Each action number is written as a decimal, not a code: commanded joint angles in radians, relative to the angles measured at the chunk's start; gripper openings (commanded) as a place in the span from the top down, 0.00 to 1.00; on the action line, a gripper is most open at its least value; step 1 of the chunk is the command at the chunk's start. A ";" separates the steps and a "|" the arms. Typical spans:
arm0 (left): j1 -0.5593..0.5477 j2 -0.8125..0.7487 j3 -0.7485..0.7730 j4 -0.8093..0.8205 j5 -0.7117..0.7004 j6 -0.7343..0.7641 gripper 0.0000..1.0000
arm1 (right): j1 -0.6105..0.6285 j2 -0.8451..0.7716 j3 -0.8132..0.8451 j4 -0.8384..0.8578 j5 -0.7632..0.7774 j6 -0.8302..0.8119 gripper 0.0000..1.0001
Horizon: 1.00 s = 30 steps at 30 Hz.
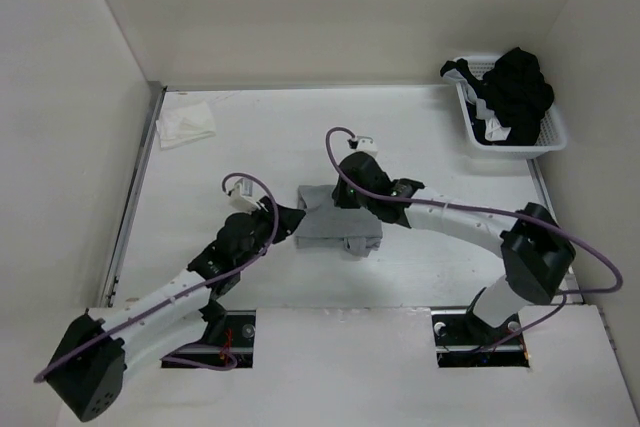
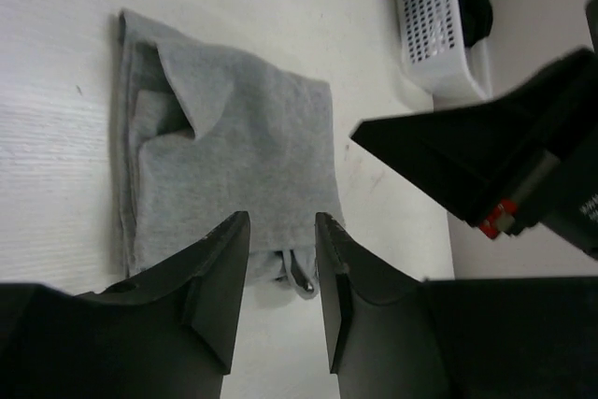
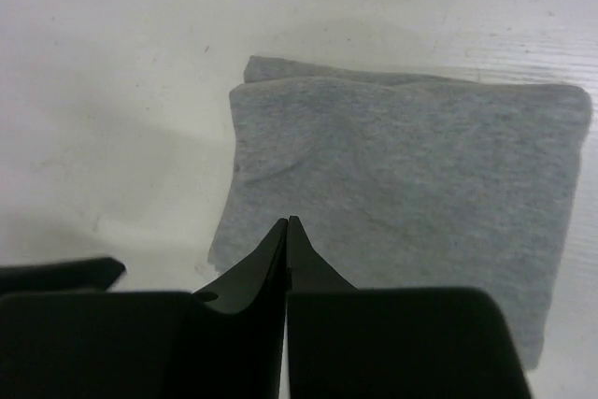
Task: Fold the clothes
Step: Fold the tank top
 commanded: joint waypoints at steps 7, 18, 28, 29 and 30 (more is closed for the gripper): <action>-0.136 0.340 -0.018 0.322 -0.141 -0.025 0.72 | -0.078 0.237 0.073 0.295 -0.308 -0.020 0.97; -0.133 0.565 -0.078 0.425 -0.138 -0.105 0.74 | -0.132 0.486 0.221 0.350 -0.367 0.073 0.96; -0.121 0.508 -0.131 0.402 -0.140 -0.126 0.74 | -0.190 0.555 0.312 0.379 -0.341 0.251 0.96; -0.120 0.500 -0.134 0.401 -0.138 -0.126 0.74 | -0.190 0.556 0.320 0.378 -0.338 0.256 0.96; -0.118 0.488 -0.137 0.401 -0.135 -0.128 0.74 | -0.193 0.555 0.324 0.382 -0.336 0.264 0.96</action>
